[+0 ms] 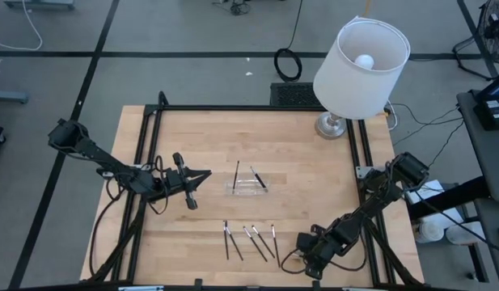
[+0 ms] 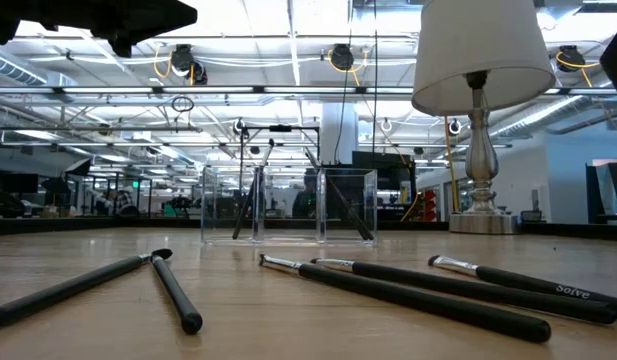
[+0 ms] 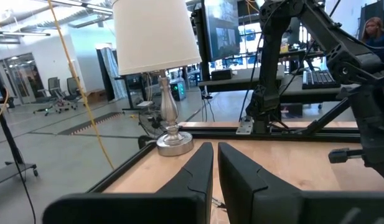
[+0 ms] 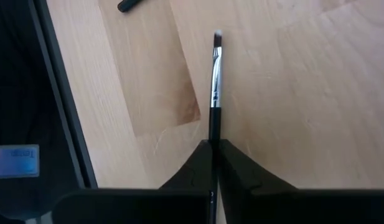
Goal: Put items in baskets/containers
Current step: Put the eyeshadow brush in the transparent organizer
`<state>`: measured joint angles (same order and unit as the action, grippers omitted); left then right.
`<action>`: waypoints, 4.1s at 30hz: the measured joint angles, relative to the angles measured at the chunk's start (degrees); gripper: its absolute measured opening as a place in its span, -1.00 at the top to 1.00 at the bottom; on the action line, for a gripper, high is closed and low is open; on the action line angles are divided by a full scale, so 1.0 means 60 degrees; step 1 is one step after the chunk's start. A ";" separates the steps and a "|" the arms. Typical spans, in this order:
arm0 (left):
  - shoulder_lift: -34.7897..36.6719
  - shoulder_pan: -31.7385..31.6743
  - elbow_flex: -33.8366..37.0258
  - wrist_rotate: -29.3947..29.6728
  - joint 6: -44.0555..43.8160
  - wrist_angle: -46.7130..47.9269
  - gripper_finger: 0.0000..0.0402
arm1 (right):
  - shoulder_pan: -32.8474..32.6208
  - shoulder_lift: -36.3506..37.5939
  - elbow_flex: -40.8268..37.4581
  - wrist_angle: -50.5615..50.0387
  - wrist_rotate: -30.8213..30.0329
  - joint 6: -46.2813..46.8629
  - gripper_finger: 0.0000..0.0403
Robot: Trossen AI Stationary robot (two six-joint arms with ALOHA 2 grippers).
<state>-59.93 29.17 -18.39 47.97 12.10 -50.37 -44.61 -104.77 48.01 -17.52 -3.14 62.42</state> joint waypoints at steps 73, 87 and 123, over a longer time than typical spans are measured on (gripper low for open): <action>-0.0001 0.0001 0.0000 -0.0007 -0.0044 0.0002 0.82 | 0.1702 0.0652 -0.0091 -0.0145 0.0038 -0.2041 0.57; -0.0002 0.0002 0.0000 -0.0007 -0.0040 0.0002 0.82 | 0.1676 0.0432 -0.0102 0.0114 0.0002 -0.1994 0.58; 0.0001 0.0000 0.0000 -0.0004 -0.0040 0.0001 0.82 | 0.1312 0.0248 -0.0066 -0.0019 -0.0181 -0.1061 0.99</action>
<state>-59.92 29.17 -18.39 47.94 11.86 -50.37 -36.74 -103.28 47.62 -17.63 -4.22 56.06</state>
